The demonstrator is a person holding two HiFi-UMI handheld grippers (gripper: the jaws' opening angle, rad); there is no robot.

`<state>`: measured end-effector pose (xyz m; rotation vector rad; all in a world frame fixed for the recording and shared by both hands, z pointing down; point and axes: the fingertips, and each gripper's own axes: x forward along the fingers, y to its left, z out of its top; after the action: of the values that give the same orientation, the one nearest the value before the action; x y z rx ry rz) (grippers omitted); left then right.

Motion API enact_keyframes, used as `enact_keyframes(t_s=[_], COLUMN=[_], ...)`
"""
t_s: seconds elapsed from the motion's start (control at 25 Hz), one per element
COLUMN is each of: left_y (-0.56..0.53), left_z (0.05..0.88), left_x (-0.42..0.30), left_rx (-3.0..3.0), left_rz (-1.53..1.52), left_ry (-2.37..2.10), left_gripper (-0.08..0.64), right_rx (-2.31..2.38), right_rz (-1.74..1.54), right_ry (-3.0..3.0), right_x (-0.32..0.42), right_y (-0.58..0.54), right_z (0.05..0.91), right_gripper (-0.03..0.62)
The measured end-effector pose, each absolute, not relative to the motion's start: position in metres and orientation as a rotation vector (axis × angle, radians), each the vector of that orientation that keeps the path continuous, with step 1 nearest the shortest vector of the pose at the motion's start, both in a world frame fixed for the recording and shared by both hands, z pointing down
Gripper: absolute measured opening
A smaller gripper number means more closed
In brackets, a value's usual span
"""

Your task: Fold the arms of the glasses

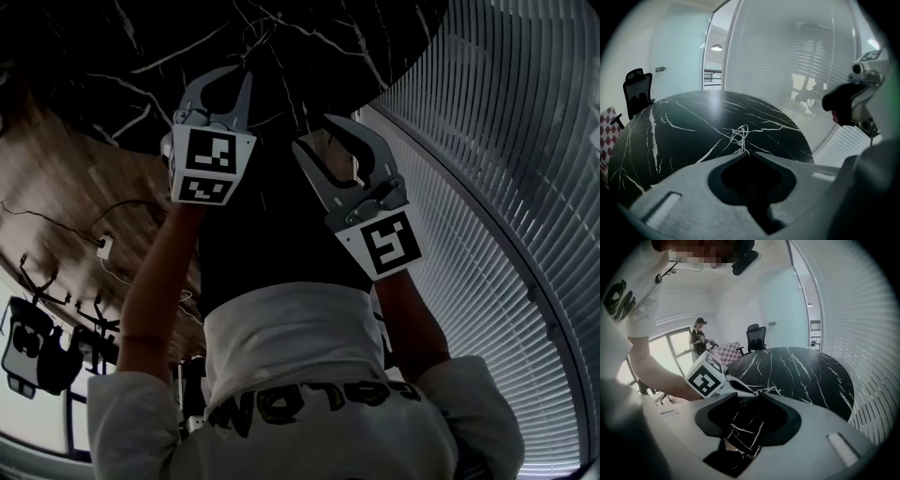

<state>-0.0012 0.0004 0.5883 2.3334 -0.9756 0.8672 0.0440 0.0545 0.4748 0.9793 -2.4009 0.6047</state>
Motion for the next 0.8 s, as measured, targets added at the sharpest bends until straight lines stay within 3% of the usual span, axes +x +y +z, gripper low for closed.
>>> enact_keyframes(t_s=[0.4,0.68,0.8], left_y=[0.006,0.011,0.003], left_z=[0.596,0.550,0.509], left_x=[0.001,-0.008,-0.013], left_rx=[2.398,2.406,2.425], left_rz=[1.004,0.964,0.872], left_ry=[-0.991,-1.040,-1.108], left_gripper=[0.087,0.091,0.091], right_rx=[0.987,0.990,1.006], right_rz=[0.589,0.490,0.403], right_ry=[-2.400,-2.465,-2.537], right_x=[0.053,0.052,0.048], right_y=[0.052,0.048,0.035], right_z=[0.468,0.438,0.414], right_gripper=[0.149,0.147,0.082])
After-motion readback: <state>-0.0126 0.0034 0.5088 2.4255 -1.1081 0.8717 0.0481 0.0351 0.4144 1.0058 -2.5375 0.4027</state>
